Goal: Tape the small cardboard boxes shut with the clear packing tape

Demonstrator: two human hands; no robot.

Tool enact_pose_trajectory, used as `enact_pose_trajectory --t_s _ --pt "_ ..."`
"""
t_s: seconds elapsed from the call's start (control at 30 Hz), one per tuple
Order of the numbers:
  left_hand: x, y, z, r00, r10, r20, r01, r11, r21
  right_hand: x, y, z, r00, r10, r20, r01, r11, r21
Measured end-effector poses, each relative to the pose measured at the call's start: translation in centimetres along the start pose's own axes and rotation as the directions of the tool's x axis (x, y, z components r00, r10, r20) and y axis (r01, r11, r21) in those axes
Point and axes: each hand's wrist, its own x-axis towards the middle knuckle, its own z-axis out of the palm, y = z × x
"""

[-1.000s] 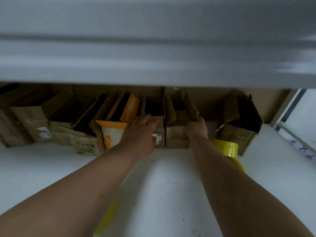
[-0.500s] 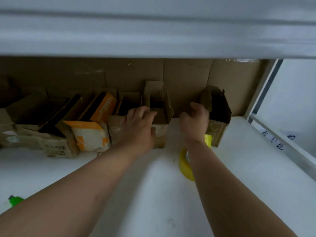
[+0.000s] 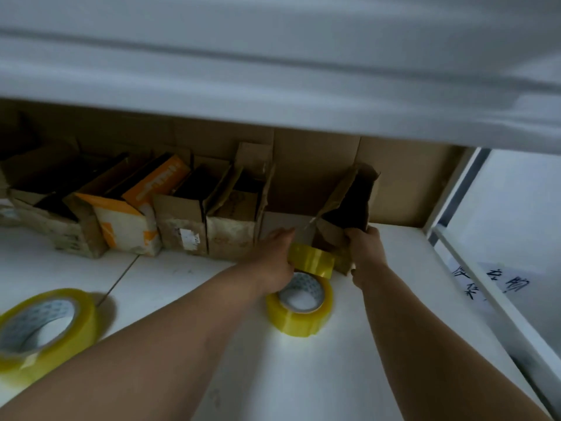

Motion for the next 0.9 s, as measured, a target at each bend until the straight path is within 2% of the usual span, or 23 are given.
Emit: enact_pose_trajectory --t_s 0.1,0.17,0.3,0.47,0.6,0.73,0.9 --pt "0.5 -0.4 1.0 0.994 -0.079 0.077 0.084 0.994 -0.065 0.3 0.0 0.1 0.999 -0.048 -0.025 0.045 0.995 -0.092" --pt "0.5 -0.7 1.4 0.991 -0.108 0.077 0.116 0.987 -0.109 0.3 0.2 0.3 0.997 -0.076 -0.022 0.073 0.989 -0.131" --pt "-0.3 -1.6 1.7 0.995 -0.095 0.006 0.095 0.993 -0.071 -0.2 0.2 0.5 0.991 -0.133 0.002 0.131 0.973 -0.192" --pt "-2.1 -2.8 1.5 0.999 -0.041 0.019 0.041 0.999 -0.024 -0.8 -0.1 0.5 0.973 -0.228 0.039 0.228 0.916 -0.329" --pt "-3.1 -3.7 1.2 0.999 -0.052 0.007 0.053 0.998 -0.032 -0.6 -0.7 2.6 0.962 -0.242 0.125 0.271 0.895 -0.356" --pt "-3.3 -4.0 1.0 0.999 -0.051 0.017 0.051 0.998 -0.037 -0.1 -1.3 5.0 0.969 -0.162 0.185 0.217 0.915 -0.339" --pt "-3.8 -3.8 0.8 0.999 -0.051 0.001 0.051 0.996 -0.067 -0.8 -1.3 6.3 0.963 -0.151 0.223 0.209 0.942 -0.263"
